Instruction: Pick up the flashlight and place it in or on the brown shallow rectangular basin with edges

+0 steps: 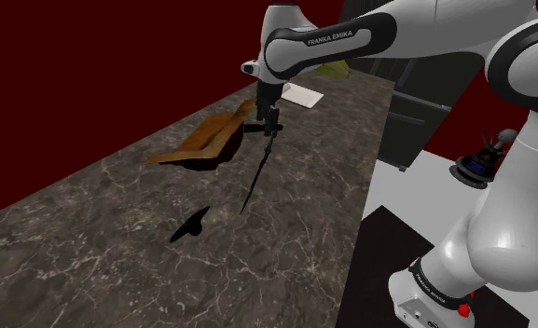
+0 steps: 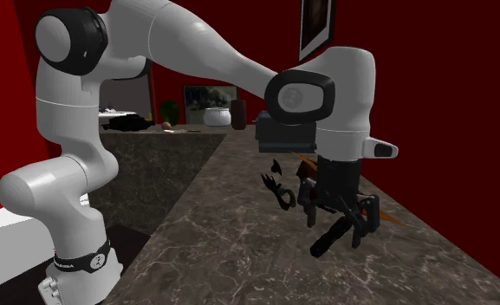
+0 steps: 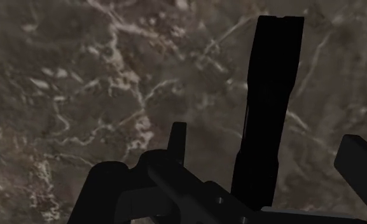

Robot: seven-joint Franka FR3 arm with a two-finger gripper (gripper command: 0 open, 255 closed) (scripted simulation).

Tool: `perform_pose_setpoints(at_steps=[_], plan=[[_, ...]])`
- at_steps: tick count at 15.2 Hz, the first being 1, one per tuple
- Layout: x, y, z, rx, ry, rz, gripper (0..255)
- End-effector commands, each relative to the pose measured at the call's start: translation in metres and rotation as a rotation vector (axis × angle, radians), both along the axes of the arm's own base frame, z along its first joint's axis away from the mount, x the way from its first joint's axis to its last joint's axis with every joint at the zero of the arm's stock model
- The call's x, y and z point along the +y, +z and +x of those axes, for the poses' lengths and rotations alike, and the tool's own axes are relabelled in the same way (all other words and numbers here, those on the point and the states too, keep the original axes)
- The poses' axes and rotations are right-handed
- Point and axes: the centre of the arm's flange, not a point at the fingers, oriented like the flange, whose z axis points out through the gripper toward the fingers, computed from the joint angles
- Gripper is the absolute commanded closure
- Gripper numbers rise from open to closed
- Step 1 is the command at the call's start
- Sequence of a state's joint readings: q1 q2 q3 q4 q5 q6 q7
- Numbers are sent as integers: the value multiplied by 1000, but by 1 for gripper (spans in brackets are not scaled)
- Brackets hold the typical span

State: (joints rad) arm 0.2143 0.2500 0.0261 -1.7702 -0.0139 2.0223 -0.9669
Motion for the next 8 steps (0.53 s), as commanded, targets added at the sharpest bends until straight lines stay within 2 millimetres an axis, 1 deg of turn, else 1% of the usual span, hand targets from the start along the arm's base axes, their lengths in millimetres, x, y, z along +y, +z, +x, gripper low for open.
perform_pose_setpoints(at_steps=[1,3,4,8], plan=[[0,0,0,0,0,0,0],[0,0,0,0,0,0,0],[0,0,0,0,0,0,255],[0,0,0,0,0,0,255]])
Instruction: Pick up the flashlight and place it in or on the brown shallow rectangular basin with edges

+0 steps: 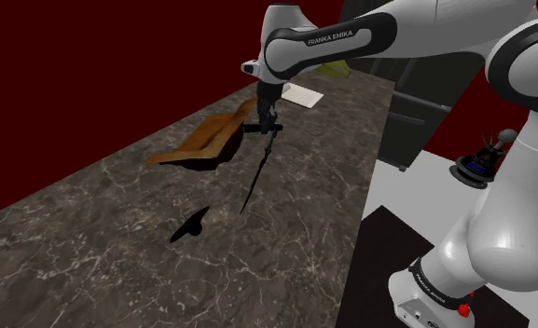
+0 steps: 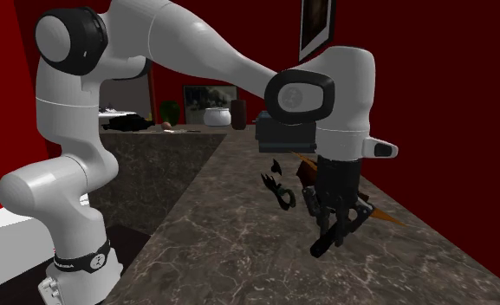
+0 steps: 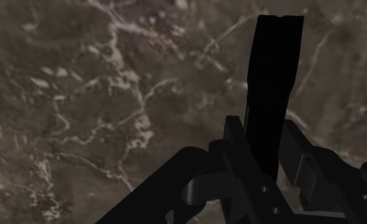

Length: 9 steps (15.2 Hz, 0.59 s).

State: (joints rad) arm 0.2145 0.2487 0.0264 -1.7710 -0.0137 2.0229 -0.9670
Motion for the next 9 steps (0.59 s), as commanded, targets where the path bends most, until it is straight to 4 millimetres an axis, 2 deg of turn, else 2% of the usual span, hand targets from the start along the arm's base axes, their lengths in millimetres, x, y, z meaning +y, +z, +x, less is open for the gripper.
perform_pose_setpoints(at_steps=[1,5,9], plan=[[0,-1,0,1,0,0,255],[0,-1,0,1,0,0,255],[0,20,0,1,0,0,255]])
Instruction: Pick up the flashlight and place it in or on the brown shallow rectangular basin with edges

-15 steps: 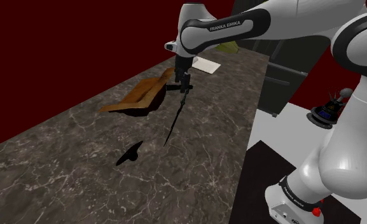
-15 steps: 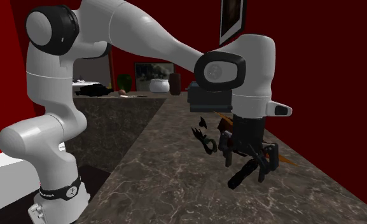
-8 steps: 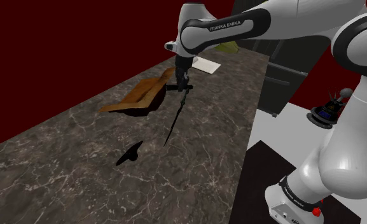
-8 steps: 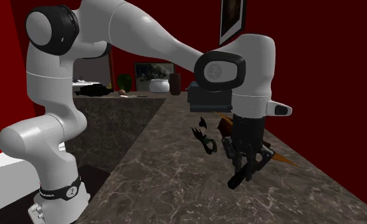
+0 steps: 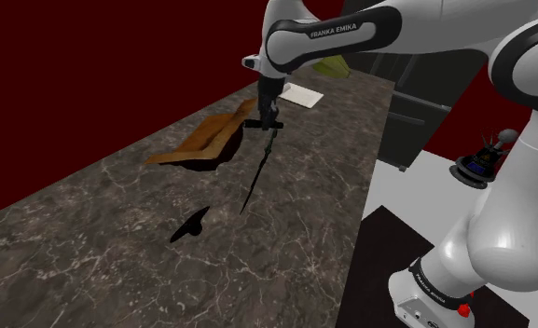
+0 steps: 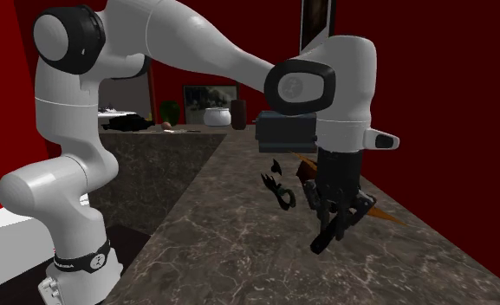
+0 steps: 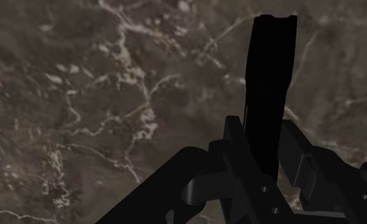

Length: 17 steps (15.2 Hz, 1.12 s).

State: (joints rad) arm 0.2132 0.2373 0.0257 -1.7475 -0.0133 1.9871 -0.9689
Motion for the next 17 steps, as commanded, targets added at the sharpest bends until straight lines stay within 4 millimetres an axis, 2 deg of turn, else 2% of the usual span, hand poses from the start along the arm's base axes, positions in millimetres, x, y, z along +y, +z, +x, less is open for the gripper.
perform_pose_setpoints(at_steps=[1,17], plan=[[1,11,0,0,0,0,255],[1,95,0,0,0,0,255]])
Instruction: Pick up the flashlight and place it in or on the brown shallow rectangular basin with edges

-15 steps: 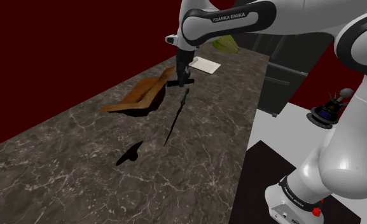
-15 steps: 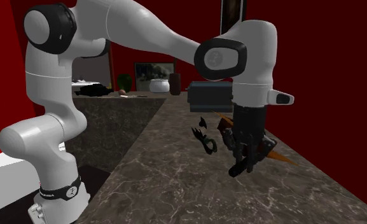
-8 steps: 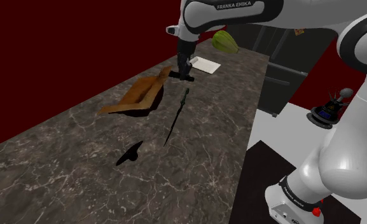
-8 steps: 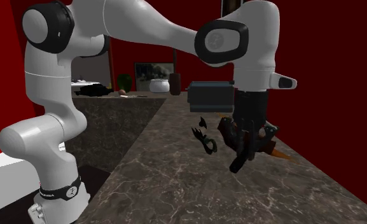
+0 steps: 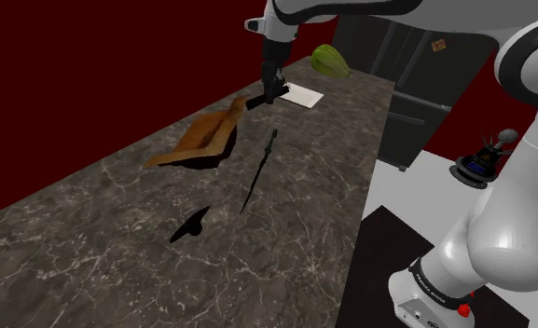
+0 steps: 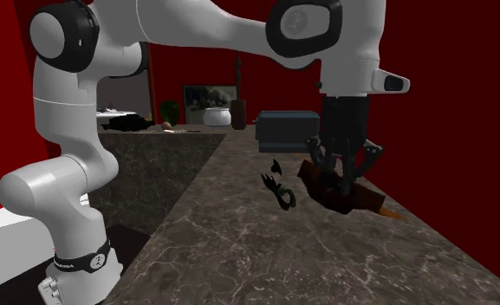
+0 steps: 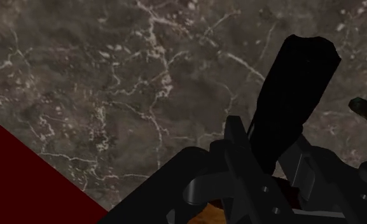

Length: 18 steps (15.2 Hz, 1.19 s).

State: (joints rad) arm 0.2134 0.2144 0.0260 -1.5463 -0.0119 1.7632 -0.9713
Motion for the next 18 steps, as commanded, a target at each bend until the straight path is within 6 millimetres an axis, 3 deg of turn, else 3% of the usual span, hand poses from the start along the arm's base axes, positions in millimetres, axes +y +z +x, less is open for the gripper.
perform_pose_setpoints(at_steps=[1,12,18], plan=[[1,9,-1,0,0,0,255],[1,63,-1,0,0,0,255],[79,63,-15,0,0,0,255]])
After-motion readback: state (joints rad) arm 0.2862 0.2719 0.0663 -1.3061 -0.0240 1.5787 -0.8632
